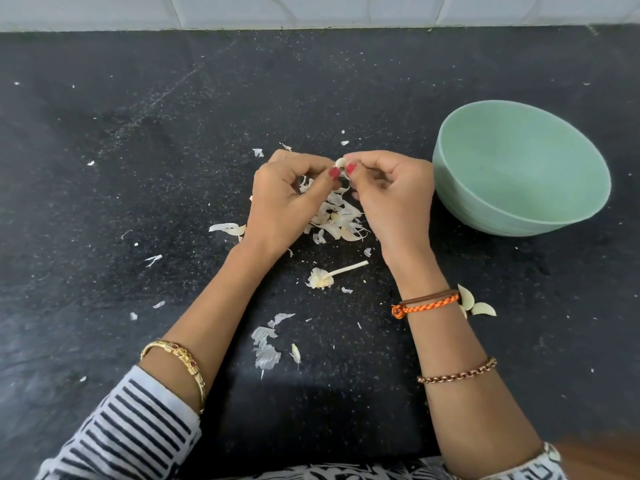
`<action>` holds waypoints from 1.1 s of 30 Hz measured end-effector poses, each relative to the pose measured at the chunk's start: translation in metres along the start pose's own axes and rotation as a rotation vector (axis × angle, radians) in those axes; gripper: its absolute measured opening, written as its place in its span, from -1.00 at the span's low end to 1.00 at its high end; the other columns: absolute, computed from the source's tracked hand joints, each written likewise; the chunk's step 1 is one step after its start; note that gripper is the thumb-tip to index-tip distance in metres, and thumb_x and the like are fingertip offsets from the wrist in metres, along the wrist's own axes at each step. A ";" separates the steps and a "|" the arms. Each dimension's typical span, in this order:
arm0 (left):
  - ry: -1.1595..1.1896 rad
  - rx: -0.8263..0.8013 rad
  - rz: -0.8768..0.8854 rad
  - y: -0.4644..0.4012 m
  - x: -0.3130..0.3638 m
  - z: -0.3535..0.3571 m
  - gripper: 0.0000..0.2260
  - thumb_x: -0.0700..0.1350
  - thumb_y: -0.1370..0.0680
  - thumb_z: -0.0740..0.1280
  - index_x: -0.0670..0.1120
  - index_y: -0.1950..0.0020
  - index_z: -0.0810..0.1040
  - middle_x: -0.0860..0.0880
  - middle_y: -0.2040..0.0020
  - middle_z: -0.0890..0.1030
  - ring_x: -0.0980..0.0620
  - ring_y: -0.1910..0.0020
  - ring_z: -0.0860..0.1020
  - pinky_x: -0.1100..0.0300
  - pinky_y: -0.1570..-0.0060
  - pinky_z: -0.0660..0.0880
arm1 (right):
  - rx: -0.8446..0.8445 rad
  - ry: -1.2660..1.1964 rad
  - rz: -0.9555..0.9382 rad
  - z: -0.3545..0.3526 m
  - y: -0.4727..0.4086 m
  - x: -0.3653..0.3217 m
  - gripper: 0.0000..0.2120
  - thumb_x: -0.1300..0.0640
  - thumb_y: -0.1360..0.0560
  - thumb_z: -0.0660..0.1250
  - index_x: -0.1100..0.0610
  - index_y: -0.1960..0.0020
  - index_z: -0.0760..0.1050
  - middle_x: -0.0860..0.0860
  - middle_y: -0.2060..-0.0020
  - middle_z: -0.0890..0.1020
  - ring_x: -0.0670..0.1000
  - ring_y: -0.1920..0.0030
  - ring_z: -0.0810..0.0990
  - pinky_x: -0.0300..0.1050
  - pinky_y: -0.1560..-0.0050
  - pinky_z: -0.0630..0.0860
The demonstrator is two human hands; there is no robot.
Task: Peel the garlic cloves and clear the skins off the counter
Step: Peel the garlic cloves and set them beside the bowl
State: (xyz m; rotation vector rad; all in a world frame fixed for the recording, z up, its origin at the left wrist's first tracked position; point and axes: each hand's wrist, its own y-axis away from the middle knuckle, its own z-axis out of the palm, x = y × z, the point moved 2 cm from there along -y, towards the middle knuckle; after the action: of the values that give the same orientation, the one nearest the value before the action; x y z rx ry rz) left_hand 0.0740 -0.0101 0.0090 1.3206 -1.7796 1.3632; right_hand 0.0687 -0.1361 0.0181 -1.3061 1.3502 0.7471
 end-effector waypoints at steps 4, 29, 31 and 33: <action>0.103 0.016 -0.057 0.000 -0.004 0.000 -0.86 -0.05 -0.41 0.34 0.05 0.34 0.61 0.10 0.35 0.62 -0.15 0.24 0.53 0.01 0.20 0.44 | 0.020 0.161 -0.145 0.001 0.001 -0.002 -0.90 0.33 -0.41 0.40 0.19 0.12 0.66 -0.12 0.31 0.63 -0.26 0.34 0.57 -0.37 0.25 0.52; 0.252 0.091 -0.153 -0.002 -0.006 -0.003 -0.88 -0.09 -0.45 0.41 -0.08 0.26 0.60 0.07 0.36 0.60 0.15 0.33 0.53 0.30 0.22 0.46 | -0.063 -0.003 0.065 0.001 0.004 -0.008 -0.87 0.28 -0.46 0.36 0.09 0.18 0.62 -0.02 0.35 0.65 -0.05 0.31 0.65 -0.03 0.18 0.62; 0.250 0.060 -0.142 -0.002 -0.007 -0.003 -0.93 -0.12 -0.46 0.39 -0.03 0.23 0.60 0.15 0.36 0.62 0.19 0.31 0.55 0.30 0.22 0.48 | -0.050 0.038 0.035 0.001 0.005 -0.007 -0.91 0.27 -0.46 0.37 0.15 0.15 0.64 -0.02 0.35 0.65 -0.06 0.32 0.64 0.00 0.18 0.61; 0.241 0.036 -0.144 -0.003 -0.008 -0.003 -0.92 -0.12 -0.47 0.36 -0.01 0.22 0.59 0.14 0.35 0.62 0.16 0.31 0.55 0.28 0.24 0.49 | -0.036 0.082 0.016 0.002 0.005 -0.007 -0.91 0.27 -0.46 0.36 0.17 0.15 0.64 -0.05 0.36 0.64 -0.09 0.33 0.63 -0.01 0.19 0.61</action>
State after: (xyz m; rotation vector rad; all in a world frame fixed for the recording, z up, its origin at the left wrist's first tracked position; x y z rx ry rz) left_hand 0.0793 -0.0047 0.0048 1.2201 -1.4783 1.4149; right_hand 0.0634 -0.1314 0.0230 -1.3688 1.4198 0.7385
